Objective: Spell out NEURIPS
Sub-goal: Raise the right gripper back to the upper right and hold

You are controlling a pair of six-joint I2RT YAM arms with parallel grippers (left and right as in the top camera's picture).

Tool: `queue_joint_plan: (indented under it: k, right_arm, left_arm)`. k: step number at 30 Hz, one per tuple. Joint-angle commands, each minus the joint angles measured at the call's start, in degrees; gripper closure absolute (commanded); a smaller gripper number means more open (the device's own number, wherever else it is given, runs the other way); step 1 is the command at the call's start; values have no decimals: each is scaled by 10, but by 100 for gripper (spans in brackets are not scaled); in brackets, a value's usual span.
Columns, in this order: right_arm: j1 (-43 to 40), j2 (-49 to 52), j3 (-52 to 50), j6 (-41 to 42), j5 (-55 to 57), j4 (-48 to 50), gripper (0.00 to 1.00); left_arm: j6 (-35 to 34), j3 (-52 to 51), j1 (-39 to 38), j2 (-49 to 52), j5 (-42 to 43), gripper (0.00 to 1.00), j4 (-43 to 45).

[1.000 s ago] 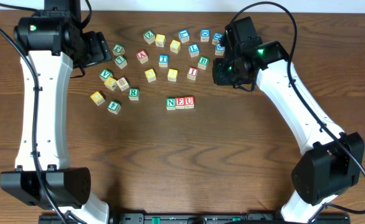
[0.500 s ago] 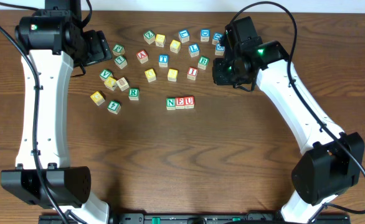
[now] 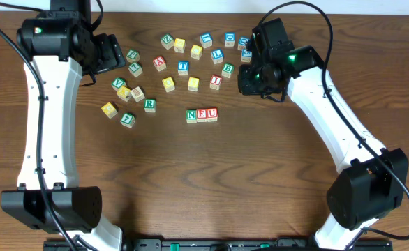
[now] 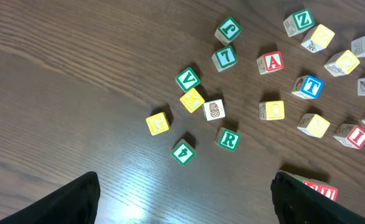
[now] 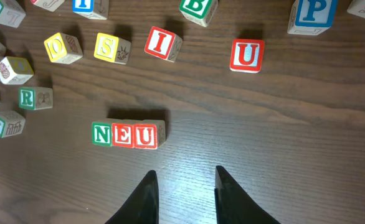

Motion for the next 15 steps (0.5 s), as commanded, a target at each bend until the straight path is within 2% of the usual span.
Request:
queue_joint_plan:
  k: [1, 15]
  right_arm:
    - [-4, -14, 11, -6, -2, 2, 75]
    - [-3, -14, 11, -6, -2, 11, 73]
  left_arm:
    - [1, -2, 1, 8, -1, 13, 2]
    - [-1, -2, -17, 8, -1, 13, 8]
